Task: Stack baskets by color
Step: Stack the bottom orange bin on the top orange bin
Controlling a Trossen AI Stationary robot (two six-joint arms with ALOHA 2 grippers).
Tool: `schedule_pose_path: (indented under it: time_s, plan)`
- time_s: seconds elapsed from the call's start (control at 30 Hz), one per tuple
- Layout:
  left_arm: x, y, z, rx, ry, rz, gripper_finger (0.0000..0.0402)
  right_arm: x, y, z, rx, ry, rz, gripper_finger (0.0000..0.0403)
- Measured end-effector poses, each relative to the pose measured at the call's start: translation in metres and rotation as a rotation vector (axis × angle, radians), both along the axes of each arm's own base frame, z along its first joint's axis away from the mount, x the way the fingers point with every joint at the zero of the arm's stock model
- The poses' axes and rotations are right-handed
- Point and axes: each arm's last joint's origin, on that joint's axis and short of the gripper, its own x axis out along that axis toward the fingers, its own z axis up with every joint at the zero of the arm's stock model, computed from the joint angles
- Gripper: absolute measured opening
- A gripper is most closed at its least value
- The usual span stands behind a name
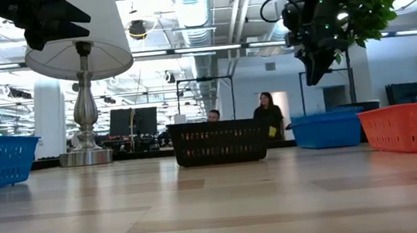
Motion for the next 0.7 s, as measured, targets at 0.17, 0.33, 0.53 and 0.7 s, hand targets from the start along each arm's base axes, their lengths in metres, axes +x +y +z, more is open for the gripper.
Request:
schedule_pose_path:
  time_s: [0.17,0.33,0.53,0.7]
  plan:
    - [0.000,0.000,0.000,0.001,0.000,0.000,0.0201,0.007,0.008,0.005,-0.032,-0.013,0.020,0.0182]
    - [0.000,0.000,0.000,0.000,0.001,-0.007,0.0201,0.014,0.023,0.011,-0.005,-0.046,-0.018,0.0195]
    - [0.001,-0.001,0.000,0.017,0.020,-0.057,0.0201,0.031,0.057,0.017,0.082,-0.088,-0.091,0.0190]
    - [0.002,-0.004,-0.001,-0.006,0.030,-0.170,0.0201,0.050,0.092,0.017,0.168,-0.112,-0.146,0.0185]
